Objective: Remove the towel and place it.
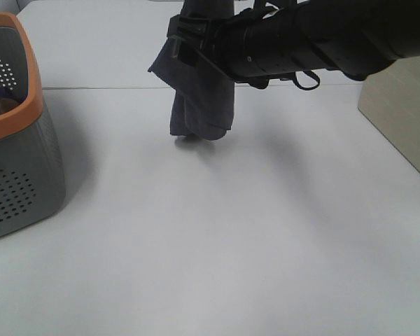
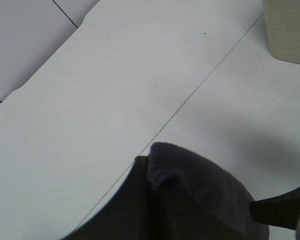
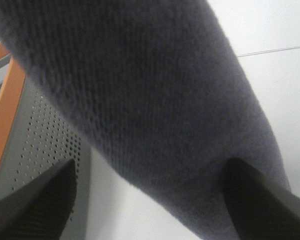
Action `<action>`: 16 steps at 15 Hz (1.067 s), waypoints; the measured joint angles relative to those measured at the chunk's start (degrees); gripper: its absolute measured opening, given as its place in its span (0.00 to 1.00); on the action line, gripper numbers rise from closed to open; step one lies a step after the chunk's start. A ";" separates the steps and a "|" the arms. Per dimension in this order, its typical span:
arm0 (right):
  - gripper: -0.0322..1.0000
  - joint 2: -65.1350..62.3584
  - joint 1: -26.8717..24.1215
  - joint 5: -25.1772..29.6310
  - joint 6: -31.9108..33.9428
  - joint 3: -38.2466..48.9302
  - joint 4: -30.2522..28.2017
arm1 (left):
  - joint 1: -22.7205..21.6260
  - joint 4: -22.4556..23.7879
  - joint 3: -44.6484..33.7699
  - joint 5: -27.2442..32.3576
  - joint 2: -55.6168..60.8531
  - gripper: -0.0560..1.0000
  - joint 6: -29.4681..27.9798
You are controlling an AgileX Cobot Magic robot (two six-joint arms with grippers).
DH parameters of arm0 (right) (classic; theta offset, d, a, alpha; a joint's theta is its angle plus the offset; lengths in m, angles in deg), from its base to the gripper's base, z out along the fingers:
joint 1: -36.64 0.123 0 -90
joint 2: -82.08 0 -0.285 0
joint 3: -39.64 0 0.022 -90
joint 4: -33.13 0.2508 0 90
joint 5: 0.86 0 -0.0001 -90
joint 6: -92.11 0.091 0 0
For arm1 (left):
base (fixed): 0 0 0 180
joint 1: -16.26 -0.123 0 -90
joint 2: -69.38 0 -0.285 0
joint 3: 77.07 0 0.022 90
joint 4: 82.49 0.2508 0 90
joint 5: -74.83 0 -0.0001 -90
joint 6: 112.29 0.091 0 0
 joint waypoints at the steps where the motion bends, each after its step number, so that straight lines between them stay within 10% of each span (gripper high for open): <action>1: 0.73 1.15 0.00 -0.17 1.83 -1.83 0.40 | 0.00 -0.06 0.00 -0.06 -0.06 0.05 0.00; 12: 0.66 3.38 0.23 16.33 4.93 -4.64 -0.74 | -2.98 0.00 0.00 -0.80 -2.35 0.05 -0.17; 16: 0.58 3.78 4.76 9.51 5.04 -4.76 0.17 | -2.98 -1.49 0.00 -2.12 -2.35 0.05 -0.17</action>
